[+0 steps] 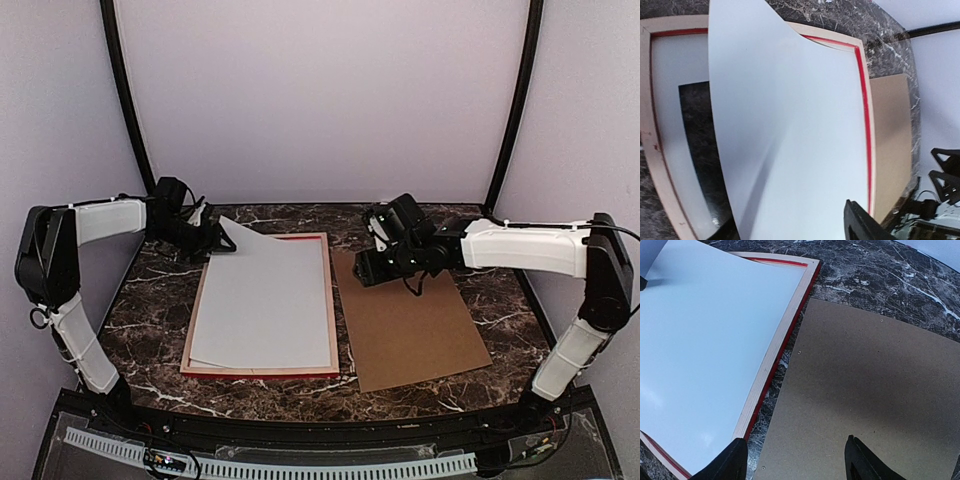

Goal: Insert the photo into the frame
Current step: Place the photo on the mat board.

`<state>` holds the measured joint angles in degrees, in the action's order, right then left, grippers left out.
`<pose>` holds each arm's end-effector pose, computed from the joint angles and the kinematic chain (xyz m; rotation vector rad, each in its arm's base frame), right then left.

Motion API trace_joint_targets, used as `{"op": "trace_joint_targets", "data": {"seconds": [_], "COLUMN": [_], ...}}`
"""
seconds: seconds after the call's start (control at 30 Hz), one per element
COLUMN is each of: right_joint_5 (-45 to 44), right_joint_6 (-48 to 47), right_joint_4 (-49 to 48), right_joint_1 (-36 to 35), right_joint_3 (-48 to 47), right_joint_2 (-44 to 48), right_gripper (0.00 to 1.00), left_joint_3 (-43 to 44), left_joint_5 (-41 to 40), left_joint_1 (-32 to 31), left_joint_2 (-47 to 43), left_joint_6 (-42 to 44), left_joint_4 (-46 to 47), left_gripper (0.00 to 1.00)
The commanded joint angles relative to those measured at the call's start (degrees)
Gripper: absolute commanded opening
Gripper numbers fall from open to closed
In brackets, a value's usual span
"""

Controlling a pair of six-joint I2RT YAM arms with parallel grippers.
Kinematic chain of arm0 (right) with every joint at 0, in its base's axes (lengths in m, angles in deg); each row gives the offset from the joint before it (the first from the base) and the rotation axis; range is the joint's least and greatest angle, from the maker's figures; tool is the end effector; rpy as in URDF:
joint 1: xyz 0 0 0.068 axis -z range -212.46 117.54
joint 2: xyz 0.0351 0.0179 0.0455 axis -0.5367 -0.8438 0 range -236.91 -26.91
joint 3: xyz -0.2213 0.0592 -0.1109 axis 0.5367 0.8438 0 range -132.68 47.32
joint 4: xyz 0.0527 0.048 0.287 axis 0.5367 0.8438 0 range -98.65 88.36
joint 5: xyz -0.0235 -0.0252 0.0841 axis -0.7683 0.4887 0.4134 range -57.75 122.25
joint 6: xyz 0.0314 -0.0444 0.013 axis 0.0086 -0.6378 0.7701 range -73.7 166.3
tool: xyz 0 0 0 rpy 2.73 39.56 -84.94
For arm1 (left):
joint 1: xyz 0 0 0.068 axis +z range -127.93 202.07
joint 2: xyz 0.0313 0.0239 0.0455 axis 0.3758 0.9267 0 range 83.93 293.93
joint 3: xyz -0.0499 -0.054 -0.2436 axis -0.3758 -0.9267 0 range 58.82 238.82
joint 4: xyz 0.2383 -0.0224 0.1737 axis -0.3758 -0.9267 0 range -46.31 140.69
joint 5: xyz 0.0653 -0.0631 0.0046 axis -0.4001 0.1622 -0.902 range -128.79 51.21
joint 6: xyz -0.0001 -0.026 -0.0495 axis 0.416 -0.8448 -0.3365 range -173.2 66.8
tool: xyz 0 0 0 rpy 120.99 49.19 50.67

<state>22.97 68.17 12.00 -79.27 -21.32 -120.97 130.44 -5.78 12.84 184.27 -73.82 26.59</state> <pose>0.2748 0.2837 0.2107 -0.4407 2.3546 0.3844 0.3953 -0.0855 0.1872 0.0000 2.5180 -0.9344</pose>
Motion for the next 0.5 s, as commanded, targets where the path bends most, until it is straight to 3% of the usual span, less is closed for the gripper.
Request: {"op": "trace_joint_targets", "data": {"seconds": [0.0, 0.17, 0.27, 0.47], "right_joint_5": [-1.82, -3.58, -4.02, -4.04], "right_joint_6": [0.79, 1.24, 1.54, 1.69], "right_joint_4": [-0.56, -0.56, -0.60, -0.86], "right_joint_1": [0.40, 1.34, 3.58, 11.36], "right_joint_3": [1.66, 4.55, 7.47, 15.30], "right_joint_2": [1.85, 3.63, 5.53, 9.64], "right_gripper": [0.69, 0.76, 0.82, 0.92], "left_joint_3": [2.64, 3.53, 1.82, -4.04], "left_joint_5": [-8.64, -17.24, -19.08, -15.73], "left_joint_1": [0.18, 0.13, 0.10, -1.62], "left_joint_2": [-0.99, -2.92, -7.24, -16.17], "left_joint_6": [3.53, 5.11, 5.15, 2.98], "left_joint_4": [-4.95, -7.37, -5.13, 2.10], "left_gripper": [0.70, 0.79, 0.96, 0.99]}}
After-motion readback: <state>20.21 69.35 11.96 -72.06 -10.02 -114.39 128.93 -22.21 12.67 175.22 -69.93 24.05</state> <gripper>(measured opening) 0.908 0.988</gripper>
